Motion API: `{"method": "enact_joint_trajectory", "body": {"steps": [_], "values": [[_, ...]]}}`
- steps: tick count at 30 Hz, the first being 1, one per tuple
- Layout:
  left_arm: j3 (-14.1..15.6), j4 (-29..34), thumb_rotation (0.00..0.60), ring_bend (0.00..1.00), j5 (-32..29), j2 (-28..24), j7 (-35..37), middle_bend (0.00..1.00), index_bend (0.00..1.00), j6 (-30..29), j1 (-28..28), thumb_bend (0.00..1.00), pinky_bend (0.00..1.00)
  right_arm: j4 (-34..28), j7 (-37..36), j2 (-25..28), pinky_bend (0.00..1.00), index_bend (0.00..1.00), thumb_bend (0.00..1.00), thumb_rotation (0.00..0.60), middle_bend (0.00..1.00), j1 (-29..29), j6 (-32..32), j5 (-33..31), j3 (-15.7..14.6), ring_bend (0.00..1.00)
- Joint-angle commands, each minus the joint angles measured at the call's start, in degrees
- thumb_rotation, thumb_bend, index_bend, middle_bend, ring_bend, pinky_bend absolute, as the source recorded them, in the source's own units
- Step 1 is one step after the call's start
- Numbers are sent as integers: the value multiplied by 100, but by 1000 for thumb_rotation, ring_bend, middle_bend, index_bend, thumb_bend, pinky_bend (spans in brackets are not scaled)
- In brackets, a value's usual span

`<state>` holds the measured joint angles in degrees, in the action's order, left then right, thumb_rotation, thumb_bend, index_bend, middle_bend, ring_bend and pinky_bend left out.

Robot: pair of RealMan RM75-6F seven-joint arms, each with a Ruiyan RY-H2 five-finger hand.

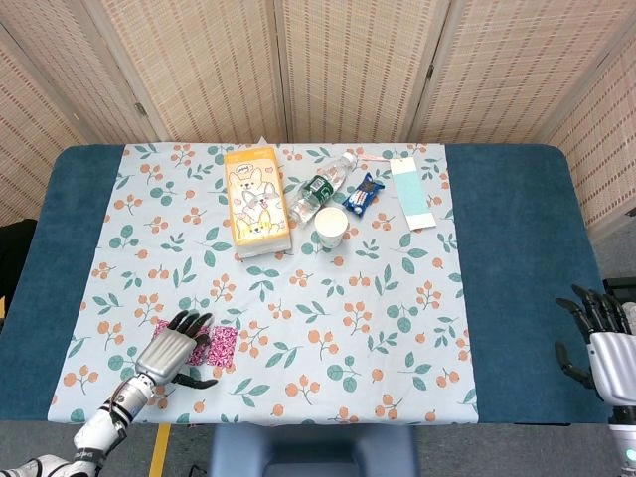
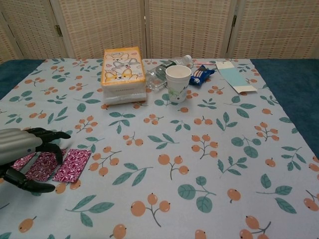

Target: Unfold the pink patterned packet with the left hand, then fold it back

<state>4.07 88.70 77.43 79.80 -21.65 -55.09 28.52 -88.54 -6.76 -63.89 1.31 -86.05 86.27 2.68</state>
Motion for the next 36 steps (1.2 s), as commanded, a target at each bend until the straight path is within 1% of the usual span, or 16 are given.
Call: {"method": "enact_joint_trajectory", "body": {"steps": [1,10,12,14,15,17,22,23,26,36], "values": [[24,-3,201,0,20,-31,19,0,327,-18,-21,124,0,-2,2,0,0,187,481,600,95,-3,-5,2,0,26],[-15,25,202,0,76,-35,70,0,323,-108,-39,124,0,-3,-2,1,0,187,481,600,94,-20,-34,18,-4,27],[-59,-2,215,0,130,19,69,0,303,-167,-27,124,0,2,-8,3,0,187,481,600,94,-27,-43,13,-3,28],[-119,-38,255,0,123,82,33,0,277,-158,15,125,0,9,-14,2,0,187,481,600,94,-30,-44,14,-4,28],[-146,-61,290,0,101,105,-11,0,266,-137,41,125,0,12,-19,3,0,187,480,600,94,-30,-44,15,-4,28],[-200,-81,388,0,37,144,-140,0,231,-89,96,127,0,19,-30,5,0,187,480,600,94,-33,-50,17,-3,28],[-304,-35,400,0,-186,246,-442,0,214,21,203,132,0,52,-69,-2,0,187,481,600,94,-42,-46,2,-2,27],[-315,-12,417,0,-258,255,-498,0,212,62,223,137,0,59,-78,-3,0,187,481,600,94,-43,-47,3,-2,27],[-352,41,506,0,-414,278,-584,0,210,104,252,152,0,80,-105,-4,0,187,481,600,94,-49,-52,-5,2,27],[-391,137,508,0,-768,365,-817,0,233,99,294,162,0,182,-202,-37,0,187,481,600,94,-53,-42,-10,4,26]]}}
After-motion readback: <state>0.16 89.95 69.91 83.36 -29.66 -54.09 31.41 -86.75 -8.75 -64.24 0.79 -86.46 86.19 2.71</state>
